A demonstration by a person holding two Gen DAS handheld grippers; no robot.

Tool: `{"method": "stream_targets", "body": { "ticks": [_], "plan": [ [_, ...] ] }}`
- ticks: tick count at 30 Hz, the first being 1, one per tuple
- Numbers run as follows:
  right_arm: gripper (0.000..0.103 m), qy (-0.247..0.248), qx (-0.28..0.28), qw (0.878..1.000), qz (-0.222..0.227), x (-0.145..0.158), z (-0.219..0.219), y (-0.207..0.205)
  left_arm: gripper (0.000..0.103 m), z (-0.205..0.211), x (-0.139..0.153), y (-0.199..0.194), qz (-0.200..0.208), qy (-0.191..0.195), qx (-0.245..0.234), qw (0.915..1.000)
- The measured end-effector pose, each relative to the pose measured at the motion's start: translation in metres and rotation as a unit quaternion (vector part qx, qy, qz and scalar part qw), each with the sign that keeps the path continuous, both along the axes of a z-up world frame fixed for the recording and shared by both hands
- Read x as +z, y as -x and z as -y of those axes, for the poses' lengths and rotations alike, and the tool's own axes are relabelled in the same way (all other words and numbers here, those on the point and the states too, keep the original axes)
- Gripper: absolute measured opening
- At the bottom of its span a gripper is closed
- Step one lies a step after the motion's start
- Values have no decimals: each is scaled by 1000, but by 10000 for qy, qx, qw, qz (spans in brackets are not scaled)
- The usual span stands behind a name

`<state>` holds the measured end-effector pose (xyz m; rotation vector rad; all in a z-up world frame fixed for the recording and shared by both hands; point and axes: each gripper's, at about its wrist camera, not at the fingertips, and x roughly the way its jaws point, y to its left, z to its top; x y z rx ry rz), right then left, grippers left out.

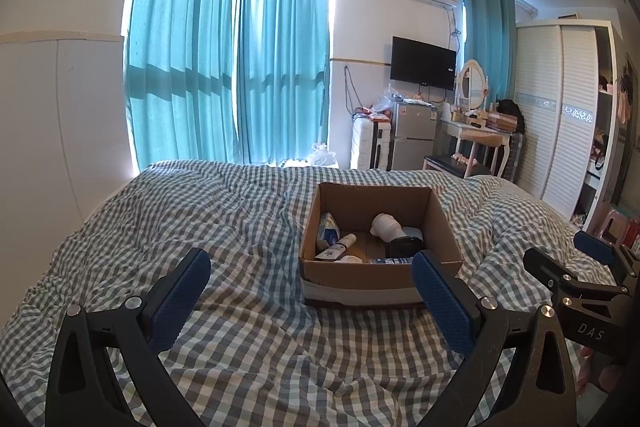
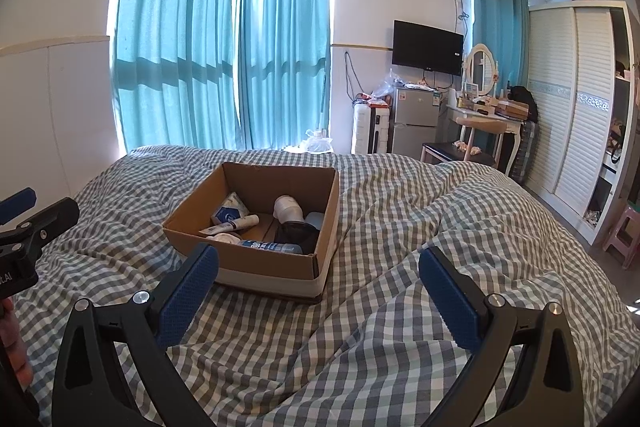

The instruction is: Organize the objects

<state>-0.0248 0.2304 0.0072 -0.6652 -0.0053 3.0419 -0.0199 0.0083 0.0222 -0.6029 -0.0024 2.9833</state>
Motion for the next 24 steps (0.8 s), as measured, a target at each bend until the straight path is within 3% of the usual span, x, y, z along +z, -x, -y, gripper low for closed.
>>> {"method": "stream_targets", "body": {
  "ticks": [19, 24],
  "plan": [
    [101, -6, -17, 10000, 45, 1, -2, 1, 103, -2, -2, -2, -21, 46, 67, 10000],
    [101, 1, -9, 10000, 65, 0, -2, 1, 103, -4, -2, -2, 39, 1, -104, 9999]
  ]
}}
